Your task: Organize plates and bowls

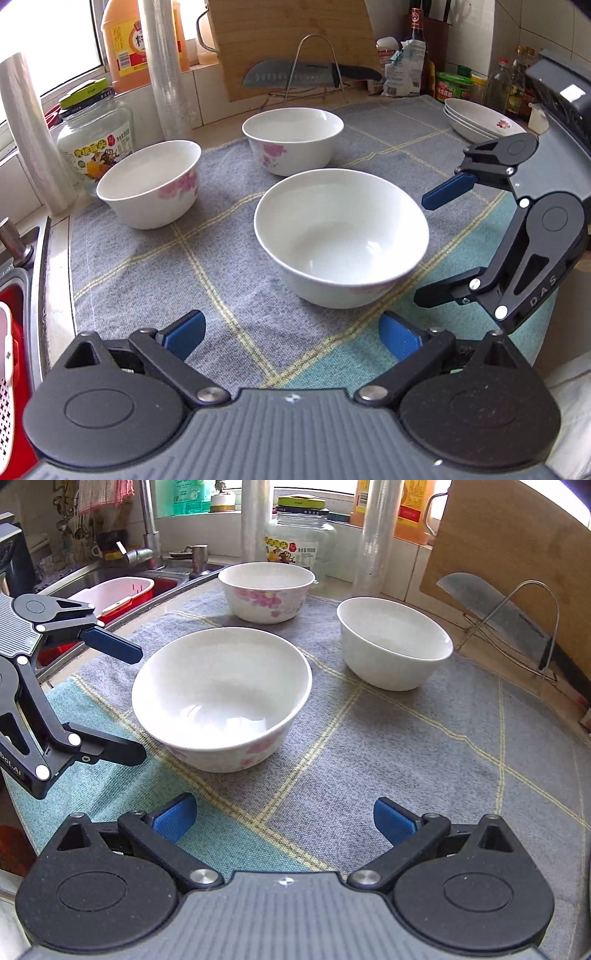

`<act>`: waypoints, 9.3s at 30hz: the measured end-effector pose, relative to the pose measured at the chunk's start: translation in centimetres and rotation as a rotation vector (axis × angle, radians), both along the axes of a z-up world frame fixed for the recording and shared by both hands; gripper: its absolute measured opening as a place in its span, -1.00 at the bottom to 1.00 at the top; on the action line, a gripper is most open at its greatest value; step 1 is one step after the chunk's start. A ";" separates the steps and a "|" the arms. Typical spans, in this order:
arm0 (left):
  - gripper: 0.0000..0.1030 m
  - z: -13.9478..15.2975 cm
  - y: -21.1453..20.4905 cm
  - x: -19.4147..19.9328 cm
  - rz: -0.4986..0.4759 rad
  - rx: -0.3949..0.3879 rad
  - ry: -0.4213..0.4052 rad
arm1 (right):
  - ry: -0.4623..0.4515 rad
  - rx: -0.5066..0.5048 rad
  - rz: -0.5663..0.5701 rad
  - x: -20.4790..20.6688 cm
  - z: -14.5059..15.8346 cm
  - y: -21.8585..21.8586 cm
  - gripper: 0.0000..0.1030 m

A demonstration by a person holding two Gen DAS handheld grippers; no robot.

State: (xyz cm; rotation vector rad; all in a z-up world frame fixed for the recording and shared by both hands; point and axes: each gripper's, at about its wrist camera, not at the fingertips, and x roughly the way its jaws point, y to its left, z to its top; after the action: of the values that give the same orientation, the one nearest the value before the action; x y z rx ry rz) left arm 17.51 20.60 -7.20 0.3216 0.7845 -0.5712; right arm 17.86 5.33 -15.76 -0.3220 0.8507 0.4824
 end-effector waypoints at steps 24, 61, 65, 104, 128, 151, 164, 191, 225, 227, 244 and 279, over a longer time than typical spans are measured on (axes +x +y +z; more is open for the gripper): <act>0.75 0.9 -1.5 3.1 -0.533 0.164 -0.039 | -0.044 -0.082 0.301 1.3 1.8 2.9 0.96; 0.62 3.7 -8.6 2.4 -0.716 0.139 -0.059 | -0.053 -0.113 0.301 -0.6 4.7 -3.5 0.74; 0.62 3.5 -11.2 2.6 -0.740 0.134 -0.067 | -0.056 -0.127 0.274 -0.9 4.8 -6.1 0.74; 0.62 1.0 -20.2 6.3 -0.723 0.150 -0.070 | -0.032 -0.143 0.224 3.4 2.7 -15.2 0.74; 0.88 3.1 -14.6 3.6 -0.482 -0.010 0.009 | -0.016 -0.073 0.160 1.0 4.5 -16.5 1.00; 0.95 5.6 -11.2 1.8 0.160 -0.014 -0.233 | -0.113 0.084 0.250 4.7 9.3 -13.5 1.00; 0.94 3.2 -8.3 5.7 -0.049 0.047 -0.155 | -0.128 -0.023 0.221 8.8 8.5 -8.5 1.00; 0.93 0.8 -8.9 15.1 -0.317 0.236 0.027 | 0.036 -0.123 0.420 16.6 3.7 -6.4 1.00; 0.69 0.6 -9.4 17.3 -0.494 0.227 0.060 | 0.032 -0.125 0.519 17.0 3.7 -5.4 0.82; 0.66 0.7 -9.3 17.1 -0.500 0.229 0.057 | 0.031 -0.126 0.519 17.1 3.6 -5.4 0.82; 0.66 1.7 -9.4 16.2 -0.499 0.235 0.046 | 0.016 -0.128 0.523 16.2 4.4 -5.2 0.82; 0.65 6.5 -14.7 8.9 -0.608 0.244 -0.075 | -0.074 -0.163 0.407 5.7 9.7 -10.1 0.82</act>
State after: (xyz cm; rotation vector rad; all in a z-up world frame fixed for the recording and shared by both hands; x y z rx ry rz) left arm 26.37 5.93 -0.71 0.8165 0.6803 -1.0276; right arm 23.51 -4.72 -6.03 -0.6663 0.7542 0.7751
